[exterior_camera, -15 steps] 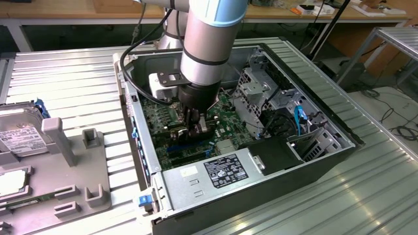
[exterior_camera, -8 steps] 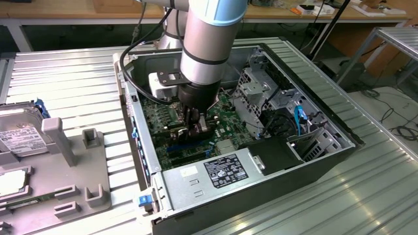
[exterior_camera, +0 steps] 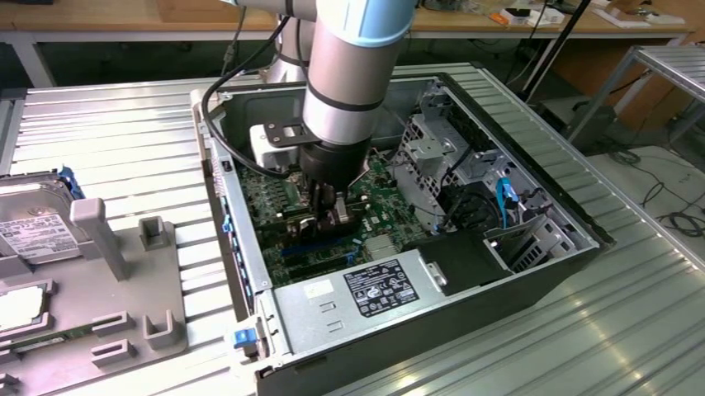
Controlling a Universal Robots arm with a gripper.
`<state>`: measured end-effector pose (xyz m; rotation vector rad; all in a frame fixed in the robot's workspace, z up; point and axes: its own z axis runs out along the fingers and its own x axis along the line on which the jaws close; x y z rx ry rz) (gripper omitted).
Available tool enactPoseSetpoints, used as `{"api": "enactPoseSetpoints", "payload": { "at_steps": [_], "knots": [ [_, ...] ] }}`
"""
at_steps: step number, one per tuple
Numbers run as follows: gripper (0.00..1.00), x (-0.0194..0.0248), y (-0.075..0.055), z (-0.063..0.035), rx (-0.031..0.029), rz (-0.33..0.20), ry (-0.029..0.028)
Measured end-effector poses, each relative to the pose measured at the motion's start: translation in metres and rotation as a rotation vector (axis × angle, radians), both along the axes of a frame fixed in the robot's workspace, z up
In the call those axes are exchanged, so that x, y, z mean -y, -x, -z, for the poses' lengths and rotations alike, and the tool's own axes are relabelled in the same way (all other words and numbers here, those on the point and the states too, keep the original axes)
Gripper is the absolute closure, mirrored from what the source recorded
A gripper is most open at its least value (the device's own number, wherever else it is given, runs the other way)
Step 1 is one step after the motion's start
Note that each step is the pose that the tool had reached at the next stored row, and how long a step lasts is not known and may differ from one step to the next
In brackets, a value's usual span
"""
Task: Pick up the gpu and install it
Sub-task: 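Insert the gpu into the slot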
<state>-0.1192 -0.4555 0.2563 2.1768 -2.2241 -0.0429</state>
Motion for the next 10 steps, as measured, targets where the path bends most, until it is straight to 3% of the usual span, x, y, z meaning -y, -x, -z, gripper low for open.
{"api": "enactPoseSetpoints", "payload": {
  "at_steps": [10],
  "knots": [
    [0.73, 0.0000, 0.0002, 0.0003, 0.0000, 0.000, 0.0000]
  ]
}}
